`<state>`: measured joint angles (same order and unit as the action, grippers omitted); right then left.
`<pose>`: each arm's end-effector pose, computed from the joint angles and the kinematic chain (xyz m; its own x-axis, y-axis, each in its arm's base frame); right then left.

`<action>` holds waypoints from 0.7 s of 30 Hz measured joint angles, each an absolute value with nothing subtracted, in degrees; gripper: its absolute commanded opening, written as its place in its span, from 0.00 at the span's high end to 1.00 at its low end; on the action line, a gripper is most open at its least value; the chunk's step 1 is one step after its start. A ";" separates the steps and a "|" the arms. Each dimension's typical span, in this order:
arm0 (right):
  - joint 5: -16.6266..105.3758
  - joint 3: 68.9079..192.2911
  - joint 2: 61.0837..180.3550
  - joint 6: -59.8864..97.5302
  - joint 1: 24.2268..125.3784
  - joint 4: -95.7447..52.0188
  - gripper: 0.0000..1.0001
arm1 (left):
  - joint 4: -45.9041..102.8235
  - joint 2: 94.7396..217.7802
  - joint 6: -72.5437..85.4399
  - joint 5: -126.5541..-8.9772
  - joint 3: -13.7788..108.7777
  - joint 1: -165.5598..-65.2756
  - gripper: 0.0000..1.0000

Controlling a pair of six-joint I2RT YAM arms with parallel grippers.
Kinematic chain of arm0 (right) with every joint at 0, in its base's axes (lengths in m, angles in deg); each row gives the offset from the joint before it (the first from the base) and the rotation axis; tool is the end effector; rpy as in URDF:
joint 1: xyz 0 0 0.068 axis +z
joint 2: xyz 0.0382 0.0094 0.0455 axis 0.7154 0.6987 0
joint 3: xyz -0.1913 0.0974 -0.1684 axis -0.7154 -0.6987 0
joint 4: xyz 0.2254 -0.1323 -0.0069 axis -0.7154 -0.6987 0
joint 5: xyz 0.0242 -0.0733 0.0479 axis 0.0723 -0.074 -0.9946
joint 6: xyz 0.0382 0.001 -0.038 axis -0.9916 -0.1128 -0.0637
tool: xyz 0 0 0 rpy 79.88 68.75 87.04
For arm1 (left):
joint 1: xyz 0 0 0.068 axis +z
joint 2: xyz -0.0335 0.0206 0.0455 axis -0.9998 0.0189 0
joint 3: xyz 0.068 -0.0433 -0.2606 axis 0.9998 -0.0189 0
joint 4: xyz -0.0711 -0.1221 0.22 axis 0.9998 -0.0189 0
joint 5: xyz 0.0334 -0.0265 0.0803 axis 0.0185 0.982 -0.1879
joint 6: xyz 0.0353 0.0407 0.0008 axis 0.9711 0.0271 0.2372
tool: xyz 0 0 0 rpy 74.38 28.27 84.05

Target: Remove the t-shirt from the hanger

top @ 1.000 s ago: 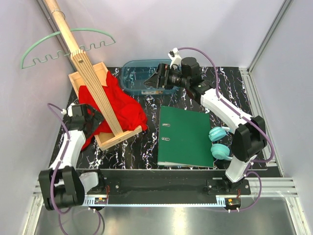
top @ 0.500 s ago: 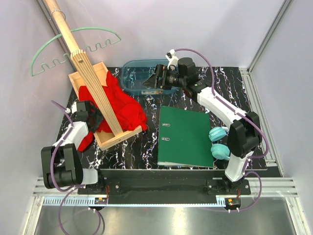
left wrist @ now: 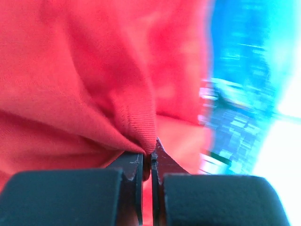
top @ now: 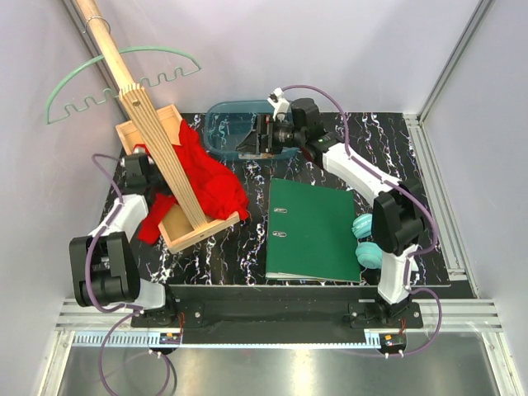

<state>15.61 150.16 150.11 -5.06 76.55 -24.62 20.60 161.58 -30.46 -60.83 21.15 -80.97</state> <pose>0.3854 0.2550 0.3214 -0.6930 0.0644 -0.7180 -0.6302 0.4296 0.6467 0.2934 0.0315 0.2125 -0.4752 -0.7960 -0.3750 -0.4411 0.5843 -0.6812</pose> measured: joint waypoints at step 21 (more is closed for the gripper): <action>11.88 157.75 157.48 18.87 84.48 -21.72 0.00 | 46.78 156.18 -53.43 -26.95 28.37 -82.74 1.00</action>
<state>11.88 157.75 157.48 18.87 84.48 -21.72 46.78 156.18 -53.43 -26.95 28.37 -82.74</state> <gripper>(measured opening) 0.994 0.035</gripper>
